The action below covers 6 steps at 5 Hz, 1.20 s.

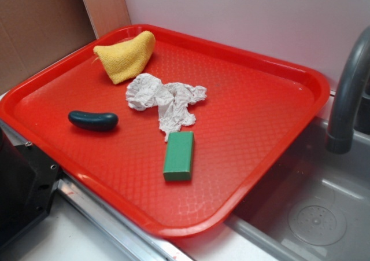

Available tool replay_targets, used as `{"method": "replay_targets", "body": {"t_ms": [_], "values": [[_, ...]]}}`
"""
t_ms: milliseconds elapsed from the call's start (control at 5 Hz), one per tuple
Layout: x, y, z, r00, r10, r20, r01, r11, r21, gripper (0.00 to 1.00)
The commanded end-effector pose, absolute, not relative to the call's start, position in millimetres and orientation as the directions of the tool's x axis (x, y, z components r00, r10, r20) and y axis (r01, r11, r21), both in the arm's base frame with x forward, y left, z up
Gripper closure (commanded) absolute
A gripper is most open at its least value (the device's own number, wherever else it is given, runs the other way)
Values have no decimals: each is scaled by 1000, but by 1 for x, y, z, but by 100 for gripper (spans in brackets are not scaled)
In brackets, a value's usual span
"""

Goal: Grab the yellow cloth.

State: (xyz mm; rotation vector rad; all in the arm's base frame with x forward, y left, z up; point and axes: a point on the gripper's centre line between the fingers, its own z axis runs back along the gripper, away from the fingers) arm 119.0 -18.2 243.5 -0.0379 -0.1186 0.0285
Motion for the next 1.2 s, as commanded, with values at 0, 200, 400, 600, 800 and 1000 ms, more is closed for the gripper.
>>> {"method": "replay_targets", "body": {"t_ms": [0, 200, 400, 600, 800, 1000], "values": [[119, -18, 244, 993, 31, 118, -26, 999, -39, 0], [132, -9, 235, 983, 124, 132, -123, 992, -20, 0], [141, 3, 226, 973, 168, 160, -164, 986, -33, 0], [156, 19, 213, 960, 228, 163, -228, 973, -23, 0], [178, 46, 191, 955, 246, 167, -244, 969, -35, 0], [204, 69, 167, 932, 319, 174, -323, 946, -2, 0]]}}
